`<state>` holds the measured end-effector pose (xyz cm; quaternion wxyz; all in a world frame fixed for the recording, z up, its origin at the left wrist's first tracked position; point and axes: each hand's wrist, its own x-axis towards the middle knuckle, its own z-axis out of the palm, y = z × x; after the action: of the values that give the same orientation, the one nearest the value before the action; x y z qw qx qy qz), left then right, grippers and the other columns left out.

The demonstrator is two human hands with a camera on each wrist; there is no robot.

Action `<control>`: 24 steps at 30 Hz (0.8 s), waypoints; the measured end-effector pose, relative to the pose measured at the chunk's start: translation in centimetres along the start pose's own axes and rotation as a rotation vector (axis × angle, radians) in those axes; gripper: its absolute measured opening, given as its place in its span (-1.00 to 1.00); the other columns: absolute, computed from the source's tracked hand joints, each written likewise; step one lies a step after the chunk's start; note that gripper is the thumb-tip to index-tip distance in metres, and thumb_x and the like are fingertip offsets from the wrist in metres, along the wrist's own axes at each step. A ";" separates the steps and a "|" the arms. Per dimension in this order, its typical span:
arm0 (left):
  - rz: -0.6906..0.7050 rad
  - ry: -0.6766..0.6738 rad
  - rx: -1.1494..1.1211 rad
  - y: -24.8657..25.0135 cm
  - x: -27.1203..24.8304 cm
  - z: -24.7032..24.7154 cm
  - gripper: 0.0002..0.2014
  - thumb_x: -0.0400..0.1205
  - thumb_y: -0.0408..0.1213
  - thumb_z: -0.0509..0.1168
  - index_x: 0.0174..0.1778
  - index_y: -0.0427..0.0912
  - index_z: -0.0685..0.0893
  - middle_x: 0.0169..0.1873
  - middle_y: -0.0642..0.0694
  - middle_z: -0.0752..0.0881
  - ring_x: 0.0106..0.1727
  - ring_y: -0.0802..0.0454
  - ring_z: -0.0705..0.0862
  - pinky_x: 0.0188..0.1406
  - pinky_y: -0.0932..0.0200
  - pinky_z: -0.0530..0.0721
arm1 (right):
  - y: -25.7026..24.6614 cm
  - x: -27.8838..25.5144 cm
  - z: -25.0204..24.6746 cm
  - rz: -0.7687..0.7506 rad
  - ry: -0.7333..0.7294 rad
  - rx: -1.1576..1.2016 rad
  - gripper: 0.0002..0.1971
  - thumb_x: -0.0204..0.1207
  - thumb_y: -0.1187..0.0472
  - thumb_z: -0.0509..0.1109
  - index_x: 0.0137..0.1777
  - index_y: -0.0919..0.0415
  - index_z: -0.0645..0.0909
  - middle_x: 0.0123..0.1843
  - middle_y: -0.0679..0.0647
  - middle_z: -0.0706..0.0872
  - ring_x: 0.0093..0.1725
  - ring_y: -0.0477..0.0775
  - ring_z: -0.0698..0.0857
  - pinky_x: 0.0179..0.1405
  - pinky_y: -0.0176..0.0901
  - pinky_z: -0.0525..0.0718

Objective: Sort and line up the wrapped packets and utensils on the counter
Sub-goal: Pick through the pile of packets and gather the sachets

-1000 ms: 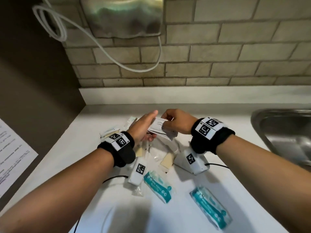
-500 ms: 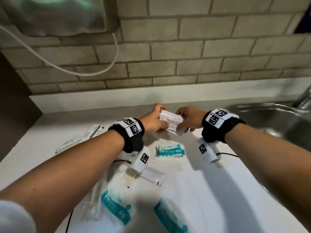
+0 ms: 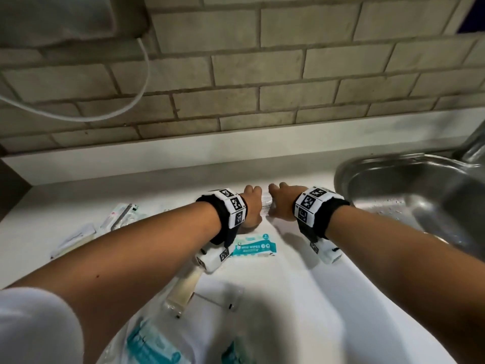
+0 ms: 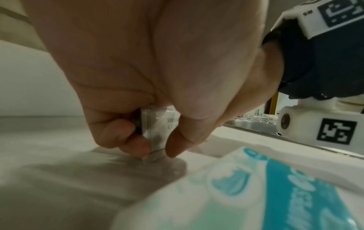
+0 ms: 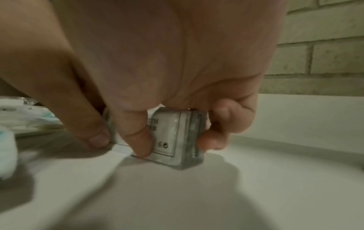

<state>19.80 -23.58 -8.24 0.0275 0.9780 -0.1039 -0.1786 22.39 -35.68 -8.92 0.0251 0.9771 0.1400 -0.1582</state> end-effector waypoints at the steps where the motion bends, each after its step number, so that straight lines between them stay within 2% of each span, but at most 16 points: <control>1: -0.001 -0.007 -0.009 0.2 0.0 0.1 -0.45 0.64 -0.21 0.28 0.48 -0.30 0.24 0.40 -0.24 0.34 0.29 -0.28 0.59 0.14 -0.05 0.49 | -0.2 0.2 0.3 0.006 -0.010 0.033 -0.45 0.52 -0.02 0.35 0.42 0.19 0.33 0.27 0.16 0.52 0.23 0.30 0.66 0.09 0.09 0.59; 4: -0.023 -0.037 -0.093 0.2 0.2 0.0 -0.47 0.70 -0.12 0.17 0.53 -0.27 0.22 0.47 -0.22 0.26 0.30 -0.28 0.58 0.21 -0.06 0.48 | -0.2 0.5 0.4 0.011 -0.030 0.123 -0.45 0.50 0.08 0.39 0.42 0.30 0.36 0.31 0.21 0.47 0.25 0.31 0.62 0.16 0.08 0.62; 7: -0.002 -0.053 -0.176 -1.0 0.3 -0.6 -0.54 0.74 -0.16 0.05 0.56 -0.21 0.28 0.45 -0.23 0.29 0.25 -0.25 0.59 0.28 -0.01 0.50 | 0.8 0.6 -0.1 -0.011 -0.039 0.162 -0.57 0.53 0.08 0.36 0.31 0.30 0.48 0.30 0.21 0.58 0.13 0.25 0.63 -0.02 -0.03 0.55; 9: 0.005 -0.079 -0.274 -1.7 0.4 -1.1 -0.55 0.74 -0.24 0.02 0.59 -0.18 0.31 0.40 -0.25 0.43 0.24 -0.23 0.60 0.30 0.04 0.53 | 1.6 0.6 -0.9 0.001 -0.073 0.265 -0.61 0.51 0.11 0.38 0.27 0.30 0.51 0.14 0.18 0.68 -0.01 0.18 0.66 -0.14 -0.13 0.54; 10: 0.005 -0.093 -0.350 -2.0 0.5 -1.2 -0.54 0.73 -0.31 0.03 0.59 -0.19 0.30 0.30 -0.27 0.56 0.17 -0.21 0.65 0.24 0.05 0.59 | 1.9 0.5 -1.3 0.016 -0.102 0.343 -0.60 0.47 0.14 0.41 0.26 0.31 0.53 0.02 0.16 0.70 -0.12 0.13 0.64 -0.23 -0.16 0.53; 11: -0.014 -0.115 -0.467 -2.2 0.6 -1.2 -0.53 0.72 -0.38 0.03 0.60 -0.19 0.29 0.10 -0.28 0.68 0.00 -0.17 0.71 0.08 0.08 0.66 | 2.3 0.6 -1.6 0.024 -0.131 0.412 -0.59 0.42 0.17 0.44 0.22 0.34 0.57 -0.12 0.15 0.70 -0.25 0.09 0.59 -0.34 -0.18 0.49; 12: -0.045 -0.144 -0.594 -2.4 0.8 -1.2 -0.52 0.71 -0.43 0.04 0.60 -0.19 0.28 -0.13 -0.24 0.72 -0.22 -0.10 0.71 -0.14 0.11 0.68 | 2.5 0.6 -1.9 0.037 -0.170 0.452 -0.61 0.36 0.18 0.46 0.16 0.38 0.63 -0.25 0.13 0.69 -0.34 0.08 0.55 -0.42 -0.20 0.45; 13: -0.072 -0.162 -0.680 -2.6 1.0 -1.2 -0.53 0.71 -0.46 0.06 0.58 -0.18 0.29 -0.30 -0.20 0.70 -0.40 -0.03 0.66 -0.31 0.16 0.66 | 2.8 0.7 -2.1 0.046 -0.206 0.471 -0.64 0.30 0.18 0.47 0.05 0.38 0.67 -0.34 0.11 0.68 -0.37 0.08 0.53 -0.44 -0.22 0.43; 15: -0.090 -0.167 -0.729 -2.7 1.3 -1.2 -0.63 0.71 -0.47 0.13 0.44 -0.21 0.37 -0.41 -0.16 0.65 -0.54 0.05 0.59 -0.48 0.23 0.62 | 3.0 1.0 -2.1 0.087 -0.267 0.462 -0.77 0.13 0.12 0.46 -0.23 0.22 0.72 -0.44 0.05 0.70 -0.37 0.07 0.56 -0.39 -0.21 0.46; 17: -0.080 -0.153 -0.706 -2.8 1.9 -1.3 -0.79 0.69 -0.46 0.19 0.22 -0.22 0.44 -0.44 -0.15 0.65 -0.63 0.12 0.58 -0.46 0.23 0.62 | 3.0 1.5 -1.8 0.128 -0.284 0.452 -0.84 -0.01 0.09 0.42 -0.43 0.12 0.66 -0.48 0.02 0.68 -0.39 0.07 0.54 -0.32 -0.16 0.46; 20: -0.074 -0.122 -0.676 -2.9 2.6 -1.4 -0.93 0.67 -0.45 0.25 0.01 -0.23 0.54 -0.49 -0.12 0.66 -0.70 0.19 0.56 -0.41 0.21 0.66 | 2.7 1.6 -2.3 0.162 -0.256 0.442 -0.91 -0.06 0.14 0.39 -0.55 0.13 0.62 -0.53 0.01 0.65 -0.45 0.05 0.50 -0.34 -0.17 0.45; 22: -0.069 -0.100 -0.648 -3.1 3.0 -1.4 -0.94 0.63 -0.44 0.31 -0.03 -0.28 0.67 -0.52 -0.10 0.67 -0.64 0.14 0.58 -0.27 0.15 0.72 | 2.6 1.6 -2.6 0.167 -0.239 0.416 -0.89 -0.09 0.11 0.40 -0.58 0.14 0.61 -0.55 0.00 0.66 -0.48 0.05 0.51 -0.35 -0.17 0.48; 24: -0.064 -0.078 -0.620 -3.5 3.3 -1.4 -0.87 0.60 -0.39 0.35 -0.01 -0.35 0.74 -0.50 -0.12 0.67 -0.52 0.03 0.60 -0.12 0.11 0.71 | 2.7 1.9 -2.5 0.171 -0.240 0.402 -0.87 -0.10 0.12 0.40 -0.58 0.16 0.61 -0.54 0.02 0.68 -0.50 0.08 0.52 -0.36 -0.15 0.50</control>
<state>23.97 -20.84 -8.34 0.3150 0.9181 -0.0144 -0.2400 25.61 -37.52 -7.08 -0.1399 0.9450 0.0185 -0.2951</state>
